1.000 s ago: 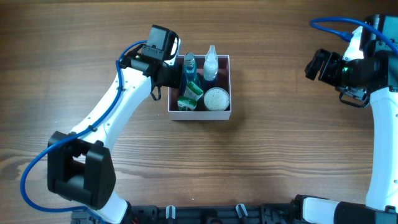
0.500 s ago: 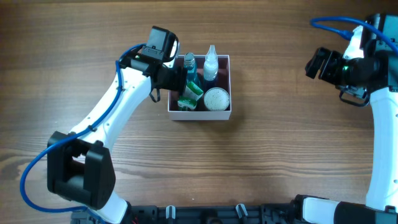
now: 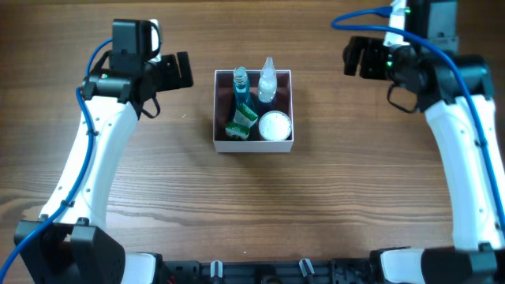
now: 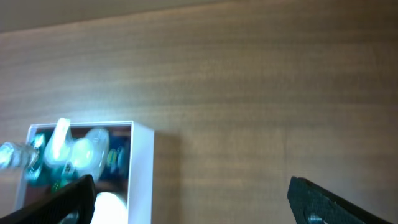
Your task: Pack container
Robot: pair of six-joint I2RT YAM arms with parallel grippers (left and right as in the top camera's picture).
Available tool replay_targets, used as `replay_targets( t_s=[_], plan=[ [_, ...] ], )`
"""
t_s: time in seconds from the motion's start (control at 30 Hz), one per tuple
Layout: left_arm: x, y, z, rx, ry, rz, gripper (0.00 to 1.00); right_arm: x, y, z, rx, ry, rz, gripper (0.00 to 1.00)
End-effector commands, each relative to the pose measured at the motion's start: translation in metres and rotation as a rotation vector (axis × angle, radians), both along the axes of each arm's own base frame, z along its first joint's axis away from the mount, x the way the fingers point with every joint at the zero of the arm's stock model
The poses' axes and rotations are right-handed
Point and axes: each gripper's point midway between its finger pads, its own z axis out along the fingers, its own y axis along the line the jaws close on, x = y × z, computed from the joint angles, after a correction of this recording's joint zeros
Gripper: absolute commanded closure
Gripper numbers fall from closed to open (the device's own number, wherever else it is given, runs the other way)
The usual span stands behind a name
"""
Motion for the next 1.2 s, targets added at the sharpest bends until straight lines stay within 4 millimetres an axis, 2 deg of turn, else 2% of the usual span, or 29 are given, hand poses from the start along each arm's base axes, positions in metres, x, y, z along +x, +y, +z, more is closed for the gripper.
replay_targets(
  t_s=[0.0,0.07,0.17,0.3,0.37,0.5,0.7,0.8,0.93,1.1,1.17],
  plan=[
    [0.004,0.005,0.002,-0.005,-0.012,0.021,0.00,0.015,-0.004,-0.010,-0.044,-0.010,-0.003,0.00],
    [0.006,0.006,0.004,0.002,-0.027,0.021,0.00,0.016,-0.004,-0.009,-0.078,-0.021,0.037,0.00],
    [0.000,0.013,0.007,-0.034,-0.013,0.079,0.00,0.013,-0.004,-0.006,-0.072,-0.022,0.029,0.00],
    [-0.015,0.013,0.020,-0.066,-0.017,0.093,0.00,-0.005,-0.007,0.008,-0.031,-0.023,-0.024,0.00],
    [-0.026,0.013,0.026,-0.065,-0.032,0.087,0.00,-0.016,-0.008,0.018,-0.021,-0.036,-0.032,0.00],
    [-0.061,0.015,0.036,-0.073,-0.083,0.083,0.00,-0.041,-0.011,0.037,-0.012,-0.082,-0.038,0.00],
    [-0.128,0.017,0.035,-0.106,-0.187,0.076,0.00,-0.101,-0.021,0.053,0.010,-0.230,-0.069,0.00],
    [-0.159,0.019,0.035,-0.128,-0.255,0.086,0.00,-0.141,-0.027,0.052,0.011,-0.315,-0.073,0.00],
    [-0.197,0.023,0.033,-0.173,-0.331,0.121,0.00,-0.195,-0.032,0.035,0.026,-0.403,-0.075,0.00],
    [-0.221,0.030,0.017,-0.189,-0.331,0.180,0.00,-0.234,-0.036,0.015,0.041,-0.486,-0.074,0.00],
    [-0.220,0.030,0.016,-0.189,-0.329,0.180,0.00,-0.239,-0.037,0.014,0.043,-0.493,-0.074,0.00]
  ],
)
